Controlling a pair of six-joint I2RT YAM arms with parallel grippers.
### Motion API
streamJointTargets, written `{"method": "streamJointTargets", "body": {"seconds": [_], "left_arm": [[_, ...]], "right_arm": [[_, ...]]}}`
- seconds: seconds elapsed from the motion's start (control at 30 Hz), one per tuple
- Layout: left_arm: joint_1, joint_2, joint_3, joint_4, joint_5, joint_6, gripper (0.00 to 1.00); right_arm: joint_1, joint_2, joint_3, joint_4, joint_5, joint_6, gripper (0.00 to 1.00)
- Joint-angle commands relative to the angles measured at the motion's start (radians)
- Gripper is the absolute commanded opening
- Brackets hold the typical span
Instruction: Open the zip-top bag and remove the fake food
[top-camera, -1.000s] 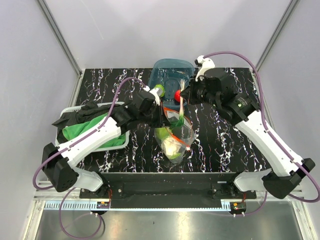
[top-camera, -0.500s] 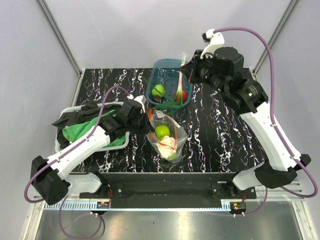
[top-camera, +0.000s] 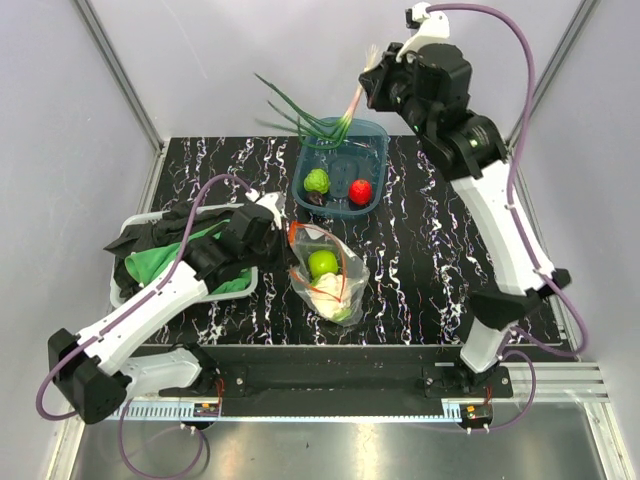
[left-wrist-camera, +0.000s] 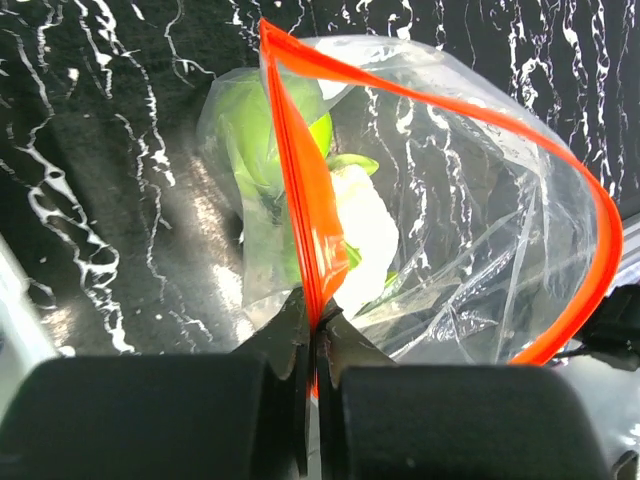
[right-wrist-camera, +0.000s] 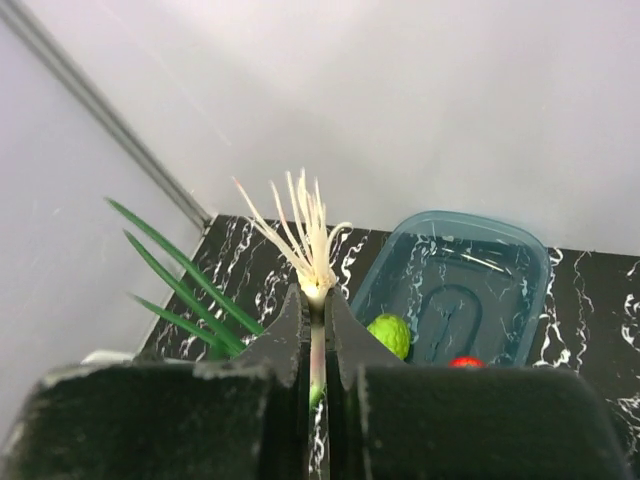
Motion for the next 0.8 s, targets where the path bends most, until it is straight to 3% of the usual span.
{"method": "streamJointTargets", "body": {"seconds": [0.0, 0.27, 0.7, 0.77], "left_arm": [[0.006, -0.038, 0.045, -0.024, -0.037, 0.068, 0.00], [0.008, -0.035, 0.076, -0.053, 0.053, 0.135, 0.00], [0.023, 0.005, 0.177, -0.084, 0.147, 0.275, 0.00], [0.025, 0.018, 0.197, -0.090, 0.164, 0.280, 0.00]], "right_arm": [[-0.068, 0.145, 0.127, 0.034, -0.049, 0.075, 0.00], [-0.157, 0.423, 0.265, 0.045, -0.100, 0.109, 0.00], [-0.206, 0.711, 0.264, 0.039, -0.074, 0.089, 0.00], [-0.221, 0.752, 0.281, 0.039, -0.064, 0.084, 0.05]]}}
